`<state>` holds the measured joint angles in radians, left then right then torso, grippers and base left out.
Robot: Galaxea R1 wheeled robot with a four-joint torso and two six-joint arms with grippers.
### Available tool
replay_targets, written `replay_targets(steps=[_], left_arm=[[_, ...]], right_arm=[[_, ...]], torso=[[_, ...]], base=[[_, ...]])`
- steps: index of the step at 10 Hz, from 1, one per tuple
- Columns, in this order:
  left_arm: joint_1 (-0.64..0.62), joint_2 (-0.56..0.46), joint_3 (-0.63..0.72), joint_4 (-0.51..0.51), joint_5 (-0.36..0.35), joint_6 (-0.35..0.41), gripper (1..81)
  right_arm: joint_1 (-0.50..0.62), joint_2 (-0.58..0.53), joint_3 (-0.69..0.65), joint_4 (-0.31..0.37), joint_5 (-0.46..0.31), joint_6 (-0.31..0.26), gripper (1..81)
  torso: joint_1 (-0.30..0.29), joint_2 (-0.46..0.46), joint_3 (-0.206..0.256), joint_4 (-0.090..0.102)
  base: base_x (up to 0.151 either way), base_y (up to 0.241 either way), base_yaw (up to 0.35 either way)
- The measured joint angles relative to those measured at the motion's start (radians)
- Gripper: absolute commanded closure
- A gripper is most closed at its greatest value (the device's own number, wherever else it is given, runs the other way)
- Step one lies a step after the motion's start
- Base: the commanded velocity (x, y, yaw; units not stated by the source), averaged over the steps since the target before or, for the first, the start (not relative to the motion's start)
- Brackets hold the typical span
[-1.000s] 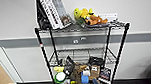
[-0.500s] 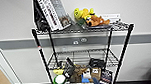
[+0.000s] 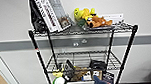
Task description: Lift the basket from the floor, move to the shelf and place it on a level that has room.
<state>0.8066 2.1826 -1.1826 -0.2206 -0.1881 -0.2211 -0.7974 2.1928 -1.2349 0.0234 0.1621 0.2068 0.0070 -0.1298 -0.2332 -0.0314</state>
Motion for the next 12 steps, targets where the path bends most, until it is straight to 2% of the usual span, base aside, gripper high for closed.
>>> replay_targets(steps=[4, 10, 12], left_arm=[[-0.019, -0.034, 0.057, 0.004, -0.012, -0.001, 81.1], [-0.039, -0.066, 0.153, 0.008, -0.017, -0.001, 81.1], [-0.098, -0.1, 0.21, 0.008, -0.016, -0.012, 81.1]], right_arm=[[0.005, -0.027, 0.058, 0.003, 0.022, 0.0, 81.1], [0.037, -0.099, 0.157, 0.007, 0.044, 0.0, 81.1], [0.068, -0.1, 0.179, 0.013, 0.031, 0.004, 81.1]], torso=[[0.0, 0.0, 0.0, 0.0], [-0.001, 0.0, 0.001, 0.0], [-0.001, 0.0, 0.001, 0.0]], base=[[0.089, 0.0, 0.0], [0.0, 0.0, 0.0], [0.0, 0.0, 0.0]])
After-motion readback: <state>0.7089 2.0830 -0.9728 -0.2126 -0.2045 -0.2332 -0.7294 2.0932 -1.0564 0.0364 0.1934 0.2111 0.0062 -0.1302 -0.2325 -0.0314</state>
